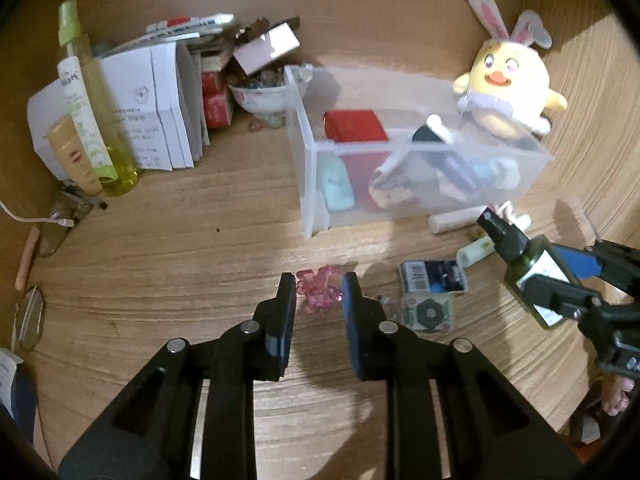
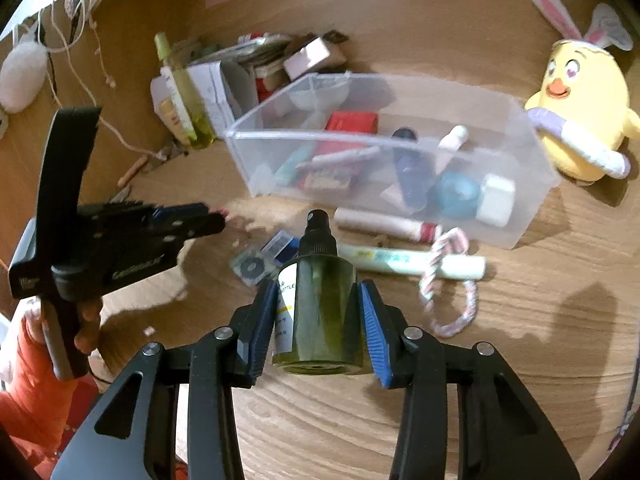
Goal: Organize objects
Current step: 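Carry the pink charm and green bottle into the clear box and release both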
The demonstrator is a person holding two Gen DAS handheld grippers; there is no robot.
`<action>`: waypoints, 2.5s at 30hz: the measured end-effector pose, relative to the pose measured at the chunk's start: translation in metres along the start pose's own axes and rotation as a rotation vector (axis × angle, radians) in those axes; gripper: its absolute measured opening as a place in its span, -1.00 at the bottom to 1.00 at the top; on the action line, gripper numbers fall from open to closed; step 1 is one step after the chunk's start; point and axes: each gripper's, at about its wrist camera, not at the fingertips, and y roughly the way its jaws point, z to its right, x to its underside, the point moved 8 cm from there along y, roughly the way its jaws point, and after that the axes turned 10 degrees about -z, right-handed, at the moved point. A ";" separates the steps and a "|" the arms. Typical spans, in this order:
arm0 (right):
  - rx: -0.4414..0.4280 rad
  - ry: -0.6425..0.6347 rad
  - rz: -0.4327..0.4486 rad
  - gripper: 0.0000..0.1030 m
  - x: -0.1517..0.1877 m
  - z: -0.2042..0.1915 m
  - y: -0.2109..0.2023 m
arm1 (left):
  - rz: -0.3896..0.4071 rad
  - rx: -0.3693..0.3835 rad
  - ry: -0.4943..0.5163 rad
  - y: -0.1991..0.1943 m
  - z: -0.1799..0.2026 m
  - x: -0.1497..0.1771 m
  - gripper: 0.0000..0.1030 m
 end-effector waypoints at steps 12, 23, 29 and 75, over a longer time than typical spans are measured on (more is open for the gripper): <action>0.024 0.065 0.099 -0.26 -0.016 0.029 -0.028 | 0.146 0.021 0.014 -0.057 0.016 -0.021 -0.56; 0.060 0.071 0.185 -0.26 -0.040 0.047 -0.050 | 0.240 0.060 0.011 -0.083 0.031 -0.049 -0.56; 0.088 0.063 0.204 -0.26 -0.057 0.060 -0.053 | 0.277 0.063 0.007 -0.093 0.034 -0.068 -0.56; 0.170 0.097 0.031 -0.26 -0.121 0.117 0.046 | 0.063 0.062 0.018 0.025 0.035 -0.121 -0.56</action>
